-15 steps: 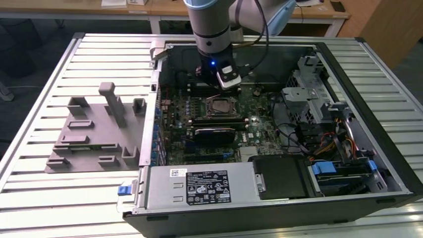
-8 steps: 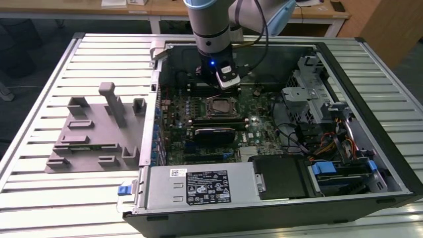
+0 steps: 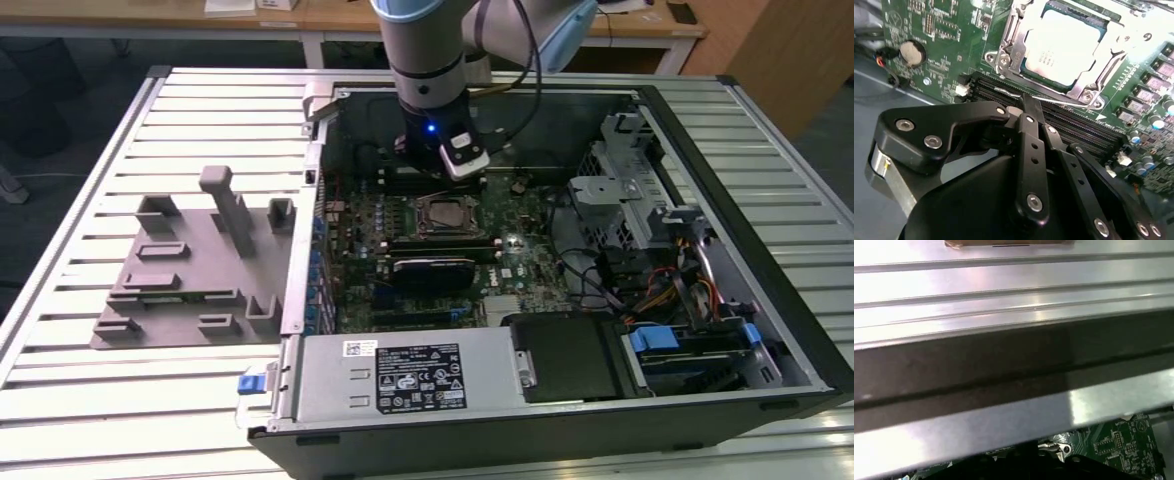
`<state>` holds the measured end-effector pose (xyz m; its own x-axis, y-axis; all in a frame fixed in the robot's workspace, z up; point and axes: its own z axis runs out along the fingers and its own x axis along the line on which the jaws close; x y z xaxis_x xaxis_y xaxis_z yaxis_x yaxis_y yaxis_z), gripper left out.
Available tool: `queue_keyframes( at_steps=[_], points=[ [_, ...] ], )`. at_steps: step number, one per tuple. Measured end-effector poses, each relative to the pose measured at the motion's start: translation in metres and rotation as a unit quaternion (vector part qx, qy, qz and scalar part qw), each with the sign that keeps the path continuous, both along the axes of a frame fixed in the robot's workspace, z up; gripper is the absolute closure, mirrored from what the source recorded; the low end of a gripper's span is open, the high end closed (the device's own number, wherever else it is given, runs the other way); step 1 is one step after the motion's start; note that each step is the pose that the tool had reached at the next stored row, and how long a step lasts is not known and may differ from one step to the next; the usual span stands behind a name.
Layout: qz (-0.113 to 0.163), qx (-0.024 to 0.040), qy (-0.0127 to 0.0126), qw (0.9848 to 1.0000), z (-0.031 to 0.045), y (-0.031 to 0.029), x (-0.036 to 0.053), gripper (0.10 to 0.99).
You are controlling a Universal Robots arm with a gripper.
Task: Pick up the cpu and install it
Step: 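Install the first cpu locking lever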
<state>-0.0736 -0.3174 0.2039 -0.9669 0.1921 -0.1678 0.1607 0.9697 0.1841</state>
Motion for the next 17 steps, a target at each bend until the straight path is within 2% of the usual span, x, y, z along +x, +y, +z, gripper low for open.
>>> queue_keyframes(
  at_steps=[6, 10, 17],
  points=[
    [-0.004, -0.0045, -0.0001, 1.0, -0.0011, 0.0, 0.0014, 0.98],
    [-0.01, -0.0051, 0.0001, 0.9999, -0.0027, 0.0, 0.0021, 0.98],
    [-0.038, -0.0056, 0.0002, 0.9993, -0.0061, 0.0003, 0.0021, 0.98]
  ],
)
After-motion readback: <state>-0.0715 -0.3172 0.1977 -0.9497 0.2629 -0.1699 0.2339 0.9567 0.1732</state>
